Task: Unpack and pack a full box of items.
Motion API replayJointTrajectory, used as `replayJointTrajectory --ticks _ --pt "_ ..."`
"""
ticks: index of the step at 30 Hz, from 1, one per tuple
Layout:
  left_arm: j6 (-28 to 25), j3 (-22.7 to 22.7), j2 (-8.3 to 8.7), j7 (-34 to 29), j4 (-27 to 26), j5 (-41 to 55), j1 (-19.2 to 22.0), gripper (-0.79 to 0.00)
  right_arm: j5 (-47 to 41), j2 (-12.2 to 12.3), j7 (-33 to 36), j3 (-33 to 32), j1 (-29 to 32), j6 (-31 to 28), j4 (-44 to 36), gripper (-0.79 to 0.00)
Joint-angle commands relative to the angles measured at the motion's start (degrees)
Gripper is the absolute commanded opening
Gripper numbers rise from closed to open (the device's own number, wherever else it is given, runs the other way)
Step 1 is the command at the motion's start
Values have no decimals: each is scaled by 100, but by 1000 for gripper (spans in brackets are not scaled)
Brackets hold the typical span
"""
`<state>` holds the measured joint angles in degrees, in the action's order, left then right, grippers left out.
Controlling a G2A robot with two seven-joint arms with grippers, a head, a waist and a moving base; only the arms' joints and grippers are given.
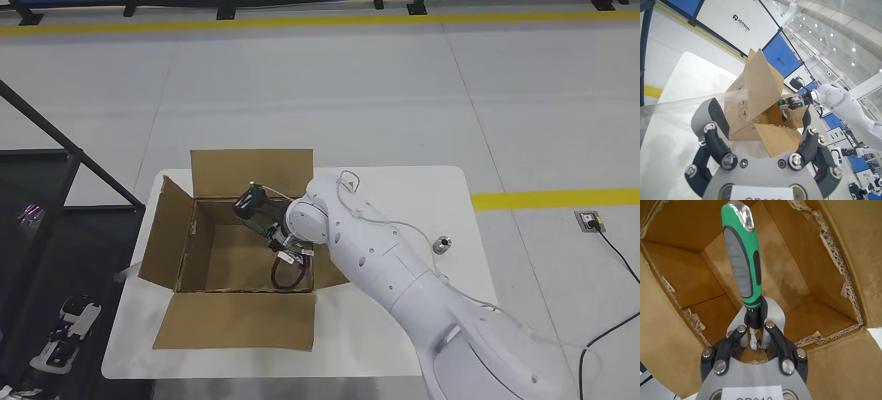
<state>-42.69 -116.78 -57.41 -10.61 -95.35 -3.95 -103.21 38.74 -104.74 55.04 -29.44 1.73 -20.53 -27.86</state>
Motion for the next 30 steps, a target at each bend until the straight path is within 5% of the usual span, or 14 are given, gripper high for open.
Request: replayJointTrajectory --ticks 1,9,12,16,30 --pt "0 0 0 0 0 0 0 0 0 1 2 -1 1 -1 -11 -785" --pt "0 0 0 0 0 0 0 0 0 1 2 -1 1 -1 -11 -785" --pt "0 0 0 0 0 0 0 0 285 -251 -785 300 369 322 408 -785" --pt "0 0 0 0 0 0 0 0 364 -518 -608 430 167 184 688 -785" --pt "0 0 0 0 0 0 0 0 364 -518 -608 430 167 184 688 -785"
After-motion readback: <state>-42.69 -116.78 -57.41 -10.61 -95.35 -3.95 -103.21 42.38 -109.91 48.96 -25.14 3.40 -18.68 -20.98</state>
